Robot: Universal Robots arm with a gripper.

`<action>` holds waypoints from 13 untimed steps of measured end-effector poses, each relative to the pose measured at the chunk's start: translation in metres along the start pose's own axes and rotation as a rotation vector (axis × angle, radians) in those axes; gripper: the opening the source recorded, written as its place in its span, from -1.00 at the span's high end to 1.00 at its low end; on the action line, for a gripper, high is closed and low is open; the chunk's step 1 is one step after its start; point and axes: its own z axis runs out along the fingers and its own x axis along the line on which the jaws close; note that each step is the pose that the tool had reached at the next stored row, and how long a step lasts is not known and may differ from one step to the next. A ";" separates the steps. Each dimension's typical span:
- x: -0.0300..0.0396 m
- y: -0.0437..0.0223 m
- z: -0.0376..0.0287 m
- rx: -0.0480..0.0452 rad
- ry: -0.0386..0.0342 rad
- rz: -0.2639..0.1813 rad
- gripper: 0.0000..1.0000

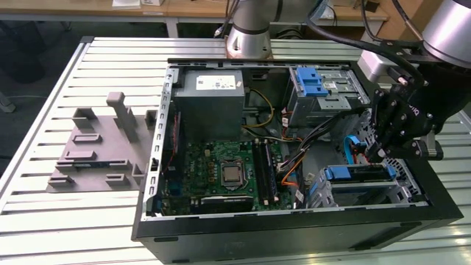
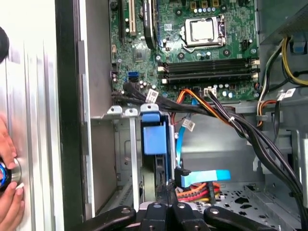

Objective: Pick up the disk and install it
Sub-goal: 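Insert the second disk wire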

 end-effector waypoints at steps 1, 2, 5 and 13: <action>0.0007 0.0023 0.0001 0.0020 -0.0002 0.000 0.79; 0.0012 0.0047 0.0001 0.0042 -0.0005 0.000 0.79; 0.0018 0.0107 0.0001 0.0114 -0.0011 0.001 0.79; 0.0028 0.0202 -0.0099 0.0222 -0.0019 0.001 0.79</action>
